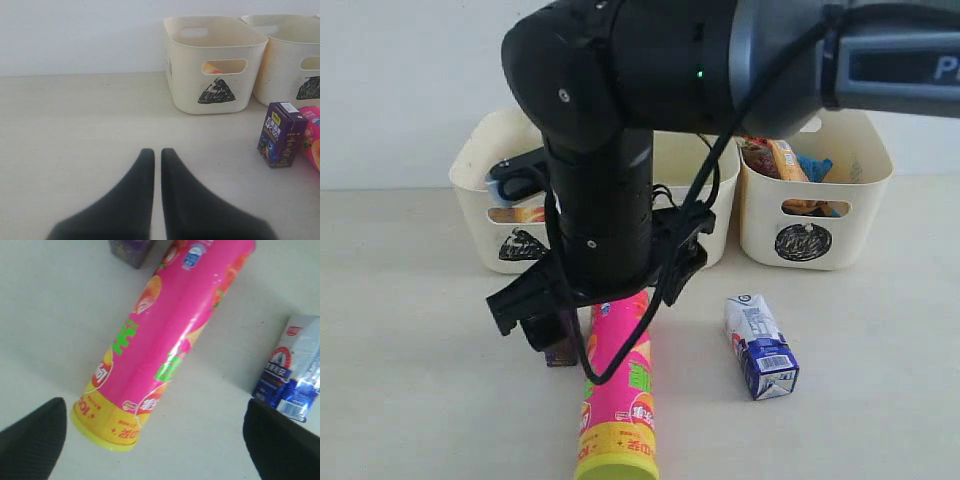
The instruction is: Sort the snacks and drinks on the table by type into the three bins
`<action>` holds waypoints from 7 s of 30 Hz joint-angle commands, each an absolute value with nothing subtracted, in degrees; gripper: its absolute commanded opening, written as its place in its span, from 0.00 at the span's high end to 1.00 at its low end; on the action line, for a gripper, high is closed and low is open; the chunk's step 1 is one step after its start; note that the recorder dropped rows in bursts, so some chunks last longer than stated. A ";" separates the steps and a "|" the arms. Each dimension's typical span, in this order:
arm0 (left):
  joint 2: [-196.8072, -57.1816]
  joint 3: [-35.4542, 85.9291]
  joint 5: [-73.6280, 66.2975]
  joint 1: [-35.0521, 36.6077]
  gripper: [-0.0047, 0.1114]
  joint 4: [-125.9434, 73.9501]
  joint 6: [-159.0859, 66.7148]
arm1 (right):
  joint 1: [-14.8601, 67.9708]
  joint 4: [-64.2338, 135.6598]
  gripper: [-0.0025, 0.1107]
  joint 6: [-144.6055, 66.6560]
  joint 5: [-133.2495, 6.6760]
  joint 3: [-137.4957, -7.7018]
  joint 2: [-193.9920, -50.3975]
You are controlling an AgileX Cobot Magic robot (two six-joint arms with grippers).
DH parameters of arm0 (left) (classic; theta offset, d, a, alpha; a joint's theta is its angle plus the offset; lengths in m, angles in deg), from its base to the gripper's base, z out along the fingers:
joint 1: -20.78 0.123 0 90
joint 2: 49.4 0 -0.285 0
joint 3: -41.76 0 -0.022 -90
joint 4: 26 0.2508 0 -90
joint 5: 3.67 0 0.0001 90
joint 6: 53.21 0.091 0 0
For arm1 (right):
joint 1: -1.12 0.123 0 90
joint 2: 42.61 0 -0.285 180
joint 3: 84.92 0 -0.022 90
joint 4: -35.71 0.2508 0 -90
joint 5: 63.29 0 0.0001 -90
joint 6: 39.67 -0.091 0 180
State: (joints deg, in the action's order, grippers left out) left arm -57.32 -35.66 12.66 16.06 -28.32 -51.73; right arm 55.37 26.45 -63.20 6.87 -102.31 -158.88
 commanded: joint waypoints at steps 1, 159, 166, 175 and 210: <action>-57.18 -35.45 12.28 16.17 0.93 -28.30 -52.25 | 55.31 21.94 0.21 -67.16 6.68 -101.99 -158.65; -57.18 -35.45 12.25 16.17 0.93 -28.30 -52.25 | 46.97 38.81 0.26 -49.03 6.68 -141.52 -184.20; -57.18 -35.45 12.25 16.17 0.93 -28.30 -52.25 | 46.97 38.54 0.26 -49.64 6.68 -135.35 -184.20; -57.18 -35.45 12.25 16.17 0.93 -28.30 -52.25 | 46.97 38.39 0.26 -50.20 6.68 -132.24 -187.11; -57.18 -35.45 12.25 16.17 0.93 -28.30 -52.25 | 48.58 25.67 0.98 -46.16 6.68 -100.99 -153.84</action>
